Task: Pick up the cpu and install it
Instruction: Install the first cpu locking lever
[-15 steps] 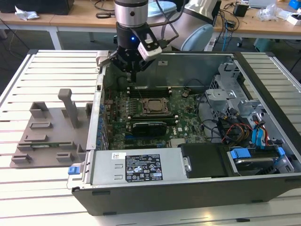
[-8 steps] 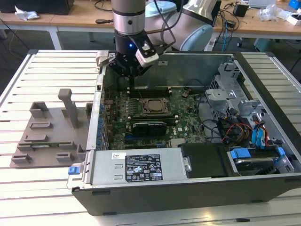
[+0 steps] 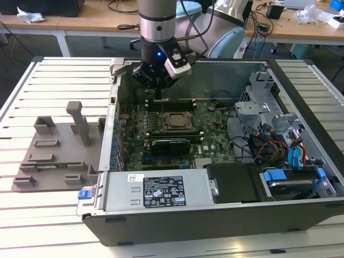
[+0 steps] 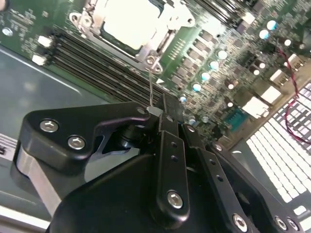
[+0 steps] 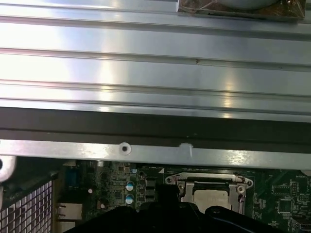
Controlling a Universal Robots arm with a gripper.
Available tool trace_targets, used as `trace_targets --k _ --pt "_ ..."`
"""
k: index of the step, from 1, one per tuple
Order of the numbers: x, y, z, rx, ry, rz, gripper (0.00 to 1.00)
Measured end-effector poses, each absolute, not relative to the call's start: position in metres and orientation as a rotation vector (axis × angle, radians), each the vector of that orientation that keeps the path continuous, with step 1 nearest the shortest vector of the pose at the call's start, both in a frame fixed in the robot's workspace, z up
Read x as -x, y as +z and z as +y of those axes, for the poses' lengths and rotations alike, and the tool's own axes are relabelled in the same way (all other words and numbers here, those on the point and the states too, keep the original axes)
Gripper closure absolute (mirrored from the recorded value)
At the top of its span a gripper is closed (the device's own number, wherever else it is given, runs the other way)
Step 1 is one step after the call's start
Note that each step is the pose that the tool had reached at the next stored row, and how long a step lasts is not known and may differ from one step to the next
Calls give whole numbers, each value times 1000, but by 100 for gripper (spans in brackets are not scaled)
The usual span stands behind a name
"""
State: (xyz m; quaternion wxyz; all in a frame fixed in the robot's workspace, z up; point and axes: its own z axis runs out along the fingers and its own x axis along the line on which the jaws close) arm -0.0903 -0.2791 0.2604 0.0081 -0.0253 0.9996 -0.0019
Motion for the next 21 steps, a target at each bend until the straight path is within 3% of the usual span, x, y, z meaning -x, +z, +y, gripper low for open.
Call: trace_targets --k 11,15,21 --pt "68 257 -279 79 -6 3128 89" --pt "68 254 -288 79 55 3126 89" --pt "67 243 -289 79 57 3127 89"
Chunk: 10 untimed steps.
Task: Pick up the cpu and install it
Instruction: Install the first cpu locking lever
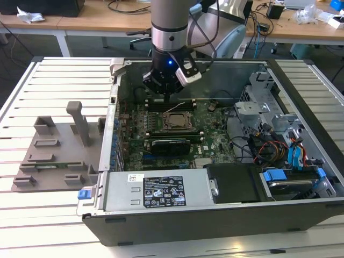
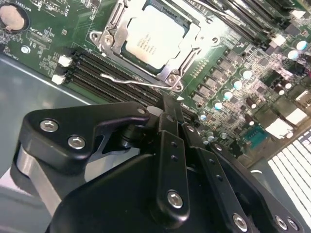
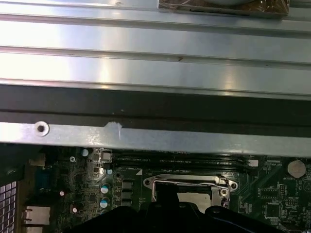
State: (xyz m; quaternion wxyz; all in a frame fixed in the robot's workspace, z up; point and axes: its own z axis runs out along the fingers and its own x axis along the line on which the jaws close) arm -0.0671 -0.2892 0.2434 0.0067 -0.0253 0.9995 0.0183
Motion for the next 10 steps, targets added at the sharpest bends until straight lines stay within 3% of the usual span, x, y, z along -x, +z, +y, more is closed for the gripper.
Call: trace_targets --k 10 --pt "57 224 -286 84 57 3127 89"
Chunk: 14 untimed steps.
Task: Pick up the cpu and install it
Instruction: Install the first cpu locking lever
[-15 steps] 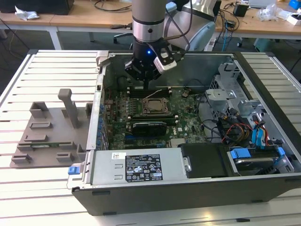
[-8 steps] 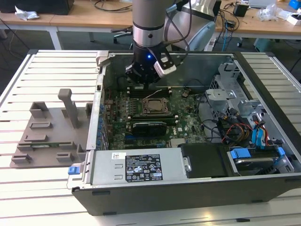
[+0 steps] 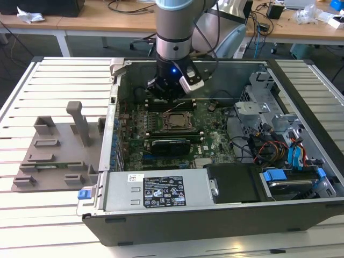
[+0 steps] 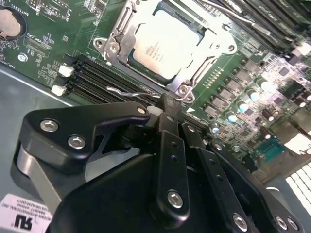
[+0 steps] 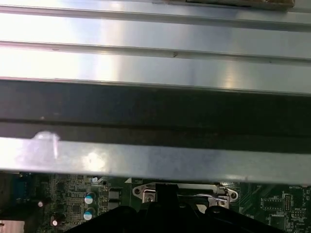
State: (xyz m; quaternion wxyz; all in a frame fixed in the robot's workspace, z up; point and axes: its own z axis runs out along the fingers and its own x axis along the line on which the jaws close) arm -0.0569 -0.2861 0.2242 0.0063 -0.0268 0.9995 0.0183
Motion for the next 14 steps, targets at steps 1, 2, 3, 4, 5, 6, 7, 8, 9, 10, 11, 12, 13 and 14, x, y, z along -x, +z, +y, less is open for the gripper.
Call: trace_targets --k 1,2,3,4,5,6,7,8,9,10,11,12,13,14 --pt "56 223 -286 85 58 3127 89" --pt "54 221 -286 86 57 3128 89" --pt "53 220 -285 87 57 3128 89" --pt "52 220 -285 87 57 3128 89" --pt "51 218 -285 88 56 3128 89" --pt "50 217 -285 88 55 3128 89" --pt "49 217 -285 89 55 3128 89" --pt "48 216 -285 89 54 3128 89" --pt "46 214 -285 90 53 3128 89" --pt "44 213 -285 90 53 3129 89" --pt "41 211 -285 90 52 3129 89" --pt "40 210 -285 90 52 3129 89" --pt "38 209 -285 90 51 3130 89" --pt "36 208 -285 90 50 3130 89"
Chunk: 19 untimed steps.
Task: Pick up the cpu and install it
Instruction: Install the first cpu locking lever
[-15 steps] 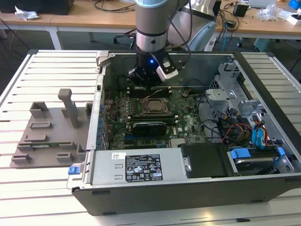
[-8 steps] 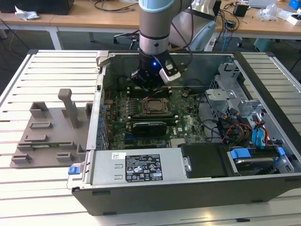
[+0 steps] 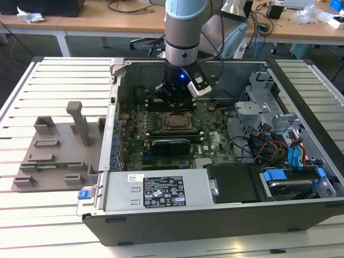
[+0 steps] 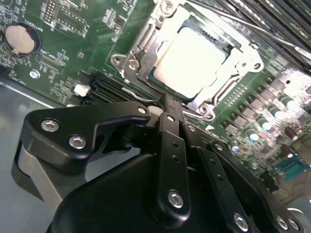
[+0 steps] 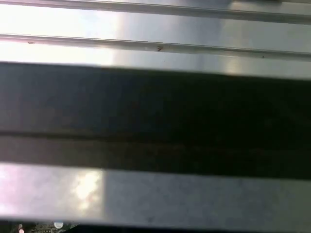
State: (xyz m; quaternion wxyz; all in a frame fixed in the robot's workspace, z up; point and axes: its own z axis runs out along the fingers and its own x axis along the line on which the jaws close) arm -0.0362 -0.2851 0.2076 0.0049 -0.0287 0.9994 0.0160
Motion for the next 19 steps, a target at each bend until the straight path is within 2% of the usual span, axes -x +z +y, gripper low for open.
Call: trace_targets --k 19 --pt "19 203 -283 93 43 3131 89"
